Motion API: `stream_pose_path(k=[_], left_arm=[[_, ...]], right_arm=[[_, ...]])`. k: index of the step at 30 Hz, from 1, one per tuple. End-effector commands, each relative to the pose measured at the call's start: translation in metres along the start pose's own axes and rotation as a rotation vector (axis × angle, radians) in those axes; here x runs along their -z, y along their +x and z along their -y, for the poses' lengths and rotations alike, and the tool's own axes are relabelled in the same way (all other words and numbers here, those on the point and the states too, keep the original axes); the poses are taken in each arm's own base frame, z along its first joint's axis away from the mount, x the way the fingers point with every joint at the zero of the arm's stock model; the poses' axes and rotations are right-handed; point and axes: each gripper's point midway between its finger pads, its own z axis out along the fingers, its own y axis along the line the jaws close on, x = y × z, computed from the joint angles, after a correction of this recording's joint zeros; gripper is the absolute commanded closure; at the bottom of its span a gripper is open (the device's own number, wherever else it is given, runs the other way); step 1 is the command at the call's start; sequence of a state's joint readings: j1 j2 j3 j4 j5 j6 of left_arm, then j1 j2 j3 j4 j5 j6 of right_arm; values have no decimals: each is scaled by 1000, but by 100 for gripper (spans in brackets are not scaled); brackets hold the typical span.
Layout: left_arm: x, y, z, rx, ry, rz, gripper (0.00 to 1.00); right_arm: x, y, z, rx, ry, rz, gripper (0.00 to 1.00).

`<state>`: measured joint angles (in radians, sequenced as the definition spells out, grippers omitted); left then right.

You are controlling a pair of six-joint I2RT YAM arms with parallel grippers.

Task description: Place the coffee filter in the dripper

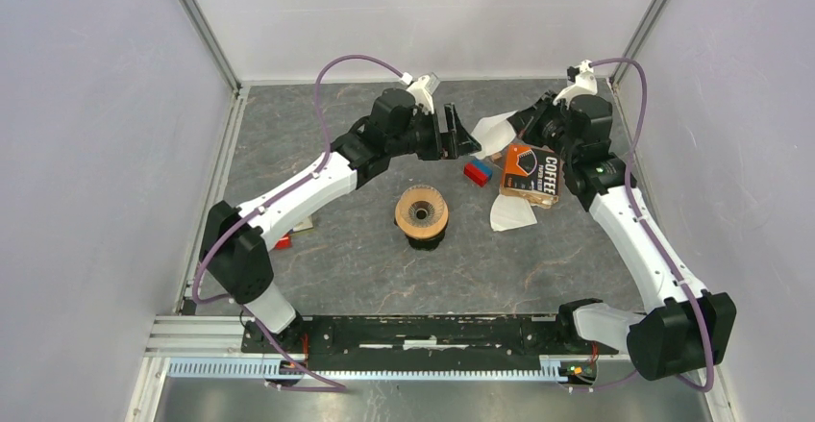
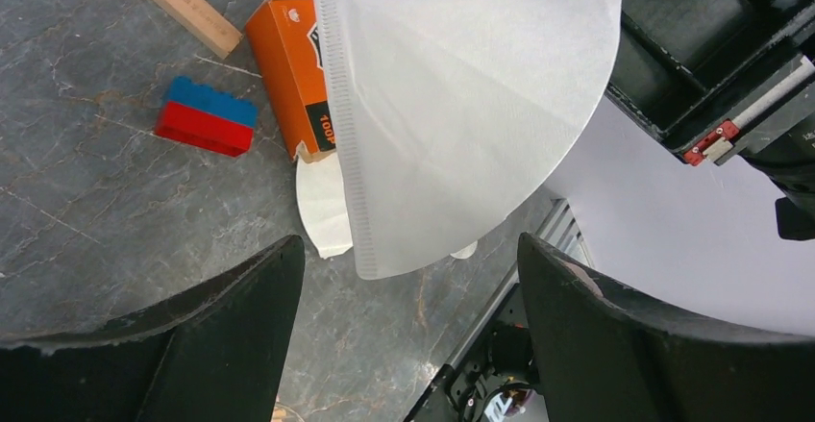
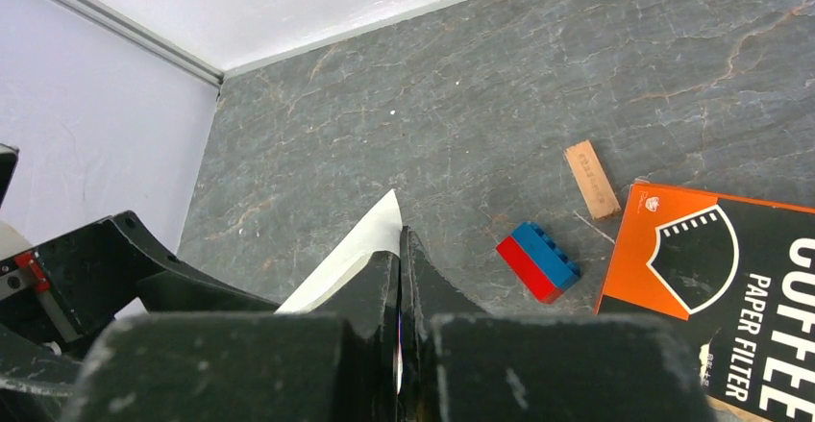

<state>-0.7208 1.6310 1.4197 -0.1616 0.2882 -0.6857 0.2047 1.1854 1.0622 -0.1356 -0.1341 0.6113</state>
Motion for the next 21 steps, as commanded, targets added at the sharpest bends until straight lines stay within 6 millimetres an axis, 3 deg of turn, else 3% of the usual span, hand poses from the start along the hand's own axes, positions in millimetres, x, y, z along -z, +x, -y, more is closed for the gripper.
stream_pose_path(k=[1, 21], left_arm=[[4, -14, 20, -73, 31, 53, 12], [-18, -9, 8, -102, -70, 15, 26]], right_arm=[[6, -13, -1, -34, 1, 54, 100], [5, -6, -1, -63, -24, 37, 100]])
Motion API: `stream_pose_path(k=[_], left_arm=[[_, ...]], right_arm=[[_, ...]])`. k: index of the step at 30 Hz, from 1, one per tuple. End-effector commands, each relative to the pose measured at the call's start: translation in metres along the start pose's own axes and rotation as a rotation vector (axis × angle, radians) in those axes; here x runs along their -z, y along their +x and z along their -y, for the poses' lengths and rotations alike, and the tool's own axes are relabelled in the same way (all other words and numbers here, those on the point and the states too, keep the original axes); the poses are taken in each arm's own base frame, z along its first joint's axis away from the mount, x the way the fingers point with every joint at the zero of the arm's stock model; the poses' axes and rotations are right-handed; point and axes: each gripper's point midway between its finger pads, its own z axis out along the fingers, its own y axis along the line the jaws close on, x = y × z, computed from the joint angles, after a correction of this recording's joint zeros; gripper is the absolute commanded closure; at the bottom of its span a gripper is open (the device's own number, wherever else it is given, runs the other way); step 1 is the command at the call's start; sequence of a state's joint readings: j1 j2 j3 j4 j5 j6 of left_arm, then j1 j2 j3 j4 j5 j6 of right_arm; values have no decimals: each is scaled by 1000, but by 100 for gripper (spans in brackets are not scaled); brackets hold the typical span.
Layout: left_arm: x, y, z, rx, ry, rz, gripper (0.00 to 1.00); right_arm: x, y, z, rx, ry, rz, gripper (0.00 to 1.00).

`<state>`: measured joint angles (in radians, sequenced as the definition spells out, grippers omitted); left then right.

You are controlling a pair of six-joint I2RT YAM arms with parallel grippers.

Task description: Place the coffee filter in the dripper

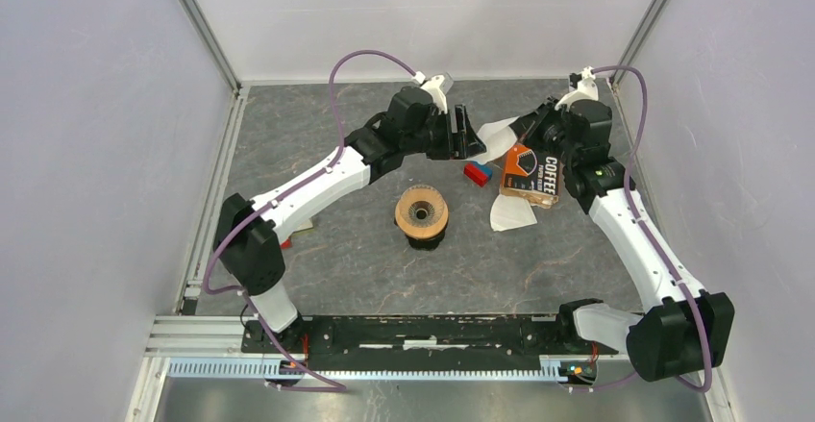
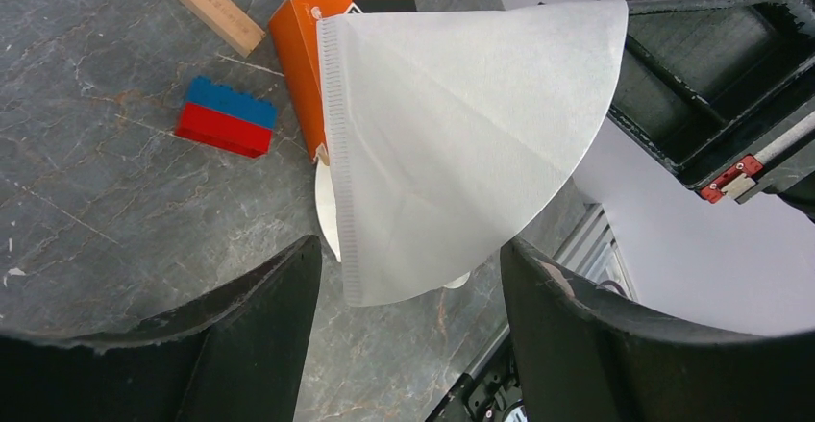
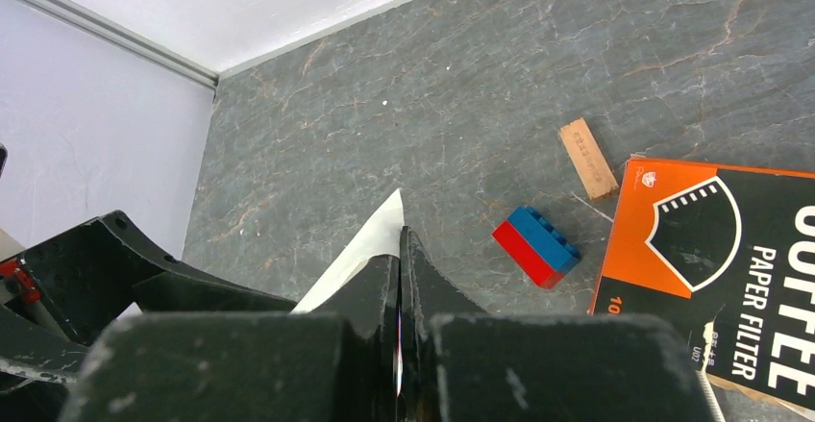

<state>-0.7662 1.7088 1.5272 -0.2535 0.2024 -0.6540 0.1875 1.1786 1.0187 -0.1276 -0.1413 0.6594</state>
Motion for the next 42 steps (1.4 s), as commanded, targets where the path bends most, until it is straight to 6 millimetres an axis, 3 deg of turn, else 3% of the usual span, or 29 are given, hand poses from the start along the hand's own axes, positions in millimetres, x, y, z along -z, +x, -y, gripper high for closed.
stream_pose_path(k=[1, 7, 21, 42], left_arm=[[1, -13, 8, -67, 2, 37, 25], [-1, -4, 9, -77, 10, 26, 20], [1, 1, -1, -111, -8, 39, 18], [-6, -1, 5, -98, 7, 17, 53]], right_arm=[[6, -16, -13, -6, -48, 53, 100], [7, -18, -12, -10, -50, 59, 100], [7, -17, -12, -9, -63, 60, 100], [8, -12, -13, -10, -85, 50, 100]])
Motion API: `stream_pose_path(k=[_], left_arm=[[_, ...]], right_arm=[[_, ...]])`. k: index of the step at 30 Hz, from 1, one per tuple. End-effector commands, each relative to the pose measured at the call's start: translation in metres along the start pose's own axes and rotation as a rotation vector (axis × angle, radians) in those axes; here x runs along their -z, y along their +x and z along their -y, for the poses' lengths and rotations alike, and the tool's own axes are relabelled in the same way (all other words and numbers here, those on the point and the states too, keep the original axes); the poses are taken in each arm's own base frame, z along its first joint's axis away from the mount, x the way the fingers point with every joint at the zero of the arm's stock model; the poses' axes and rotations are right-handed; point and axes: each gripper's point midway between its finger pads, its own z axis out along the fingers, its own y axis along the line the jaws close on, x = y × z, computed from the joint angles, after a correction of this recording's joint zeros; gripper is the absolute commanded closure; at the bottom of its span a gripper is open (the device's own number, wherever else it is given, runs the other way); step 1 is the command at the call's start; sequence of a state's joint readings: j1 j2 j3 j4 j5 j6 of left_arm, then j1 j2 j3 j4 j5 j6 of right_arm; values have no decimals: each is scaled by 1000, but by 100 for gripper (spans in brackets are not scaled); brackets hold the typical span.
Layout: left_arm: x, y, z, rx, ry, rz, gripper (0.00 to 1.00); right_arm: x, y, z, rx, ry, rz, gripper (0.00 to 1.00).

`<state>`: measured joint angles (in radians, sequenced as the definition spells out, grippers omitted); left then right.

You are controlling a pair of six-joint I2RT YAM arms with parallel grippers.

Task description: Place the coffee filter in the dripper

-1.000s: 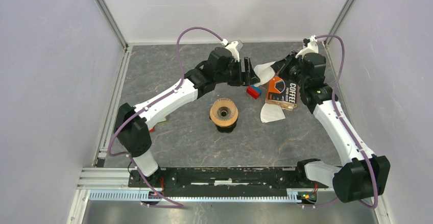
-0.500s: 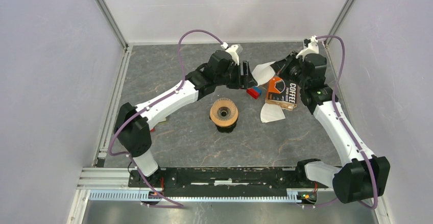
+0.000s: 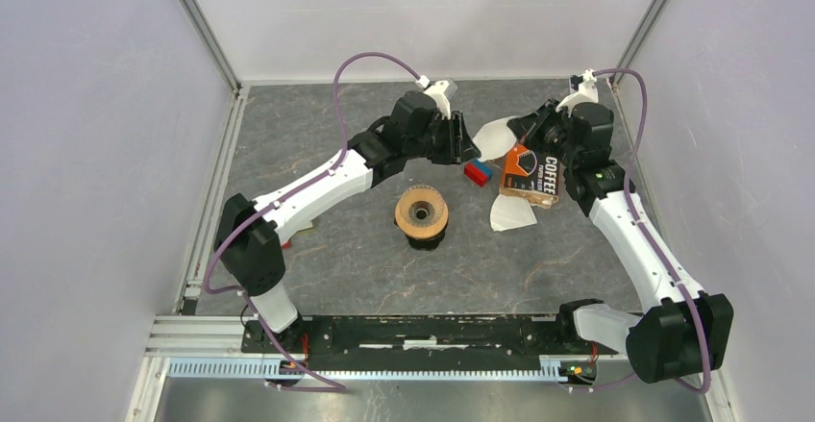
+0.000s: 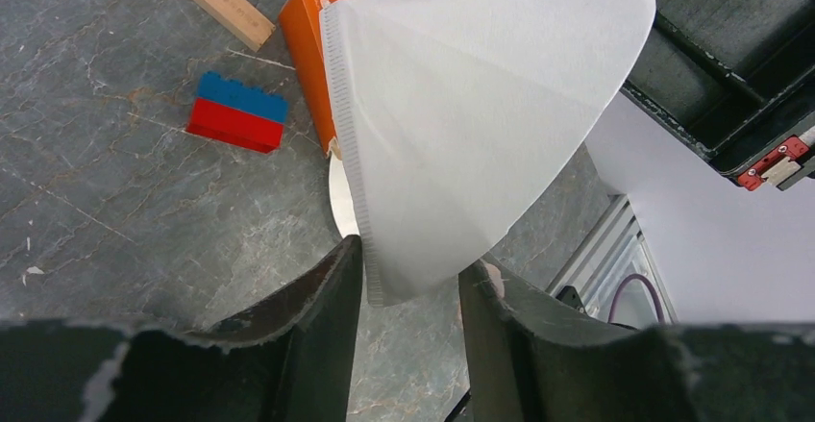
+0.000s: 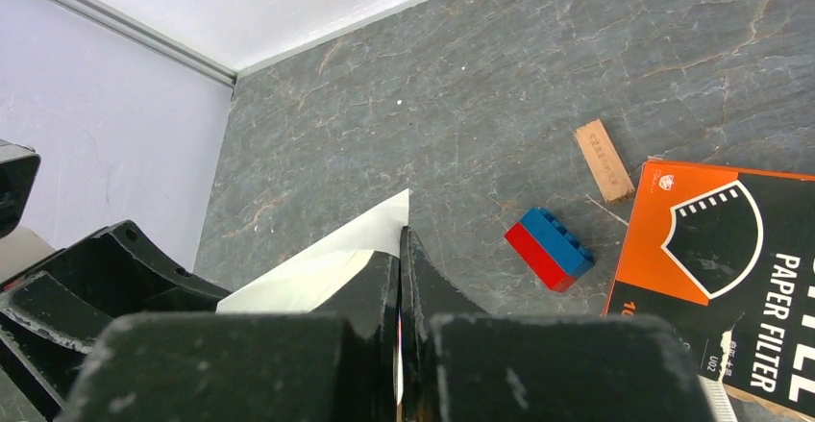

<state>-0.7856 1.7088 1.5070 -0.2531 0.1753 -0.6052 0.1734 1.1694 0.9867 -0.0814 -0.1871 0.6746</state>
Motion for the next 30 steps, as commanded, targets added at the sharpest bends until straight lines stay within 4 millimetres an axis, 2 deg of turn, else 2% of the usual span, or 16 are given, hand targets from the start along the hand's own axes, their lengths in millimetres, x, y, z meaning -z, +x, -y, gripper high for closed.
stream_pose_path(k=[1, 17, 25, 28, 30], left_arm=[[-3, -12, 9, -40, 27, 28, 54], [-1, -12, 2, -54, -4, 34, 70], [-2, -17, 2, -72, 1, 39, 87], [-2, -19, 4, -75, 12, 42, 96], [-2, -20, 6, -76, 18, 41, 98]], right_arm=[[7, -14, -12, 7, -45, 51, 100], [7, -11, -13, 18, -63, 44, 100], [7, -1, -11, 36, -82, 22, 100], [8, -1, -14, 59, -113, 38, 100], [8, 2, -15, 69, -125, 38, 100]])
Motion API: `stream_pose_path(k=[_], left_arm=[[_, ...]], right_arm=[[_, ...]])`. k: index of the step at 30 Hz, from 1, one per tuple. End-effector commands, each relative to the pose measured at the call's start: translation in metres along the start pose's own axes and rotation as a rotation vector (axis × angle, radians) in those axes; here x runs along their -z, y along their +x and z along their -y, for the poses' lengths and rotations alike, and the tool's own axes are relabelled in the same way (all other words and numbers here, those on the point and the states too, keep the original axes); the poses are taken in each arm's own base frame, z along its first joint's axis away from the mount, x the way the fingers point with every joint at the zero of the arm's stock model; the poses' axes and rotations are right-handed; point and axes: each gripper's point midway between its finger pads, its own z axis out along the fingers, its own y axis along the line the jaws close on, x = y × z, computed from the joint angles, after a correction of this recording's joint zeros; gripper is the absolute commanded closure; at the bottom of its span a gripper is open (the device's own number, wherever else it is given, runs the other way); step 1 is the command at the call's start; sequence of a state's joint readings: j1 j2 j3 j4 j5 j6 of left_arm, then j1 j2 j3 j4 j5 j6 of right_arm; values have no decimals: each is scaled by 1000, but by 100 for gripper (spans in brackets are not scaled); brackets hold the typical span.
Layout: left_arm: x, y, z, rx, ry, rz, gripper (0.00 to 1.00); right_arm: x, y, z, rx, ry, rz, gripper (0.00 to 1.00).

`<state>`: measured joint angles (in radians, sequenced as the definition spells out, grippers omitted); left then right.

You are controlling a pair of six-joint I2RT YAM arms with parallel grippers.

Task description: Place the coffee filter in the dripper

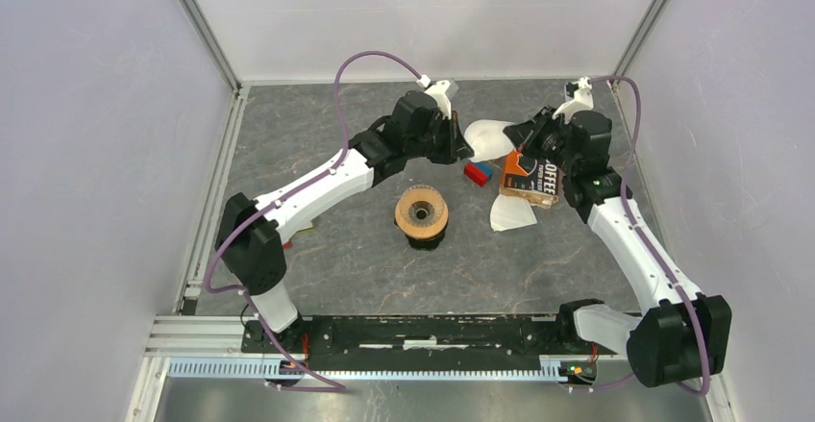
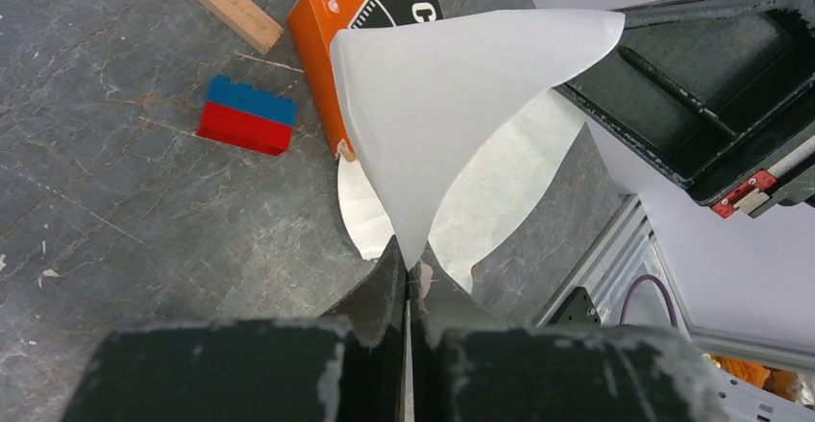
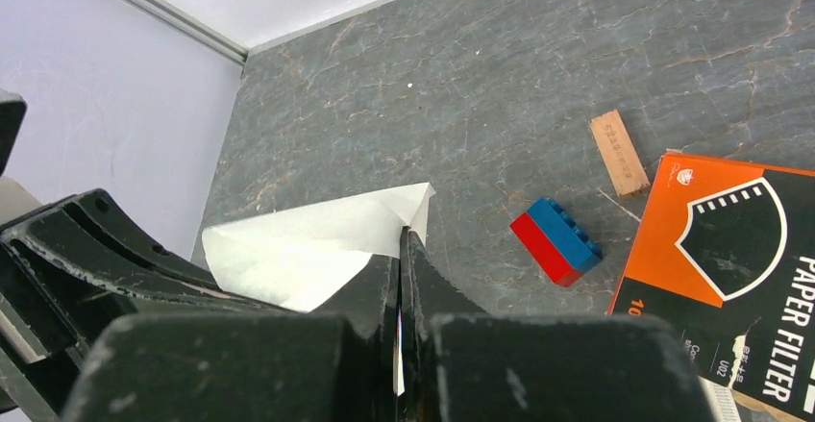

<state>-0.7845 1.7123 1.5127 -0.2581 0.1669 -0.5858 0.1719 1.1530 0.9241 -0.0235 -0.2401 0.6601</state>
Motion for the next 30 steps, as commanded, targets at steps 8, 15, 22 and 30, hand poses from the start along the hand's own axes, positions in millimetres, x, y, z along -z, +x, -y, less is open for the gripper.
stream_pose_path(k=[8, 15, 22, 30], left_arm=[[-6, -20, 9, -55, 23, 25, 98], [-4, -23, 15, -65, 45, 29, 98], [2, -22, 15, -90, 54, 37, 61], [5, -24, 9, -106, 24, 58, 39]], right_arm=[[6, -10, -18, 113, -76, 63, 100], [5, -5, -9, 142, -38, 61, 100], [7, -17, -12, 151, -19, 83, 100], [7, -14, -11, 135, -19, 75, 100]])
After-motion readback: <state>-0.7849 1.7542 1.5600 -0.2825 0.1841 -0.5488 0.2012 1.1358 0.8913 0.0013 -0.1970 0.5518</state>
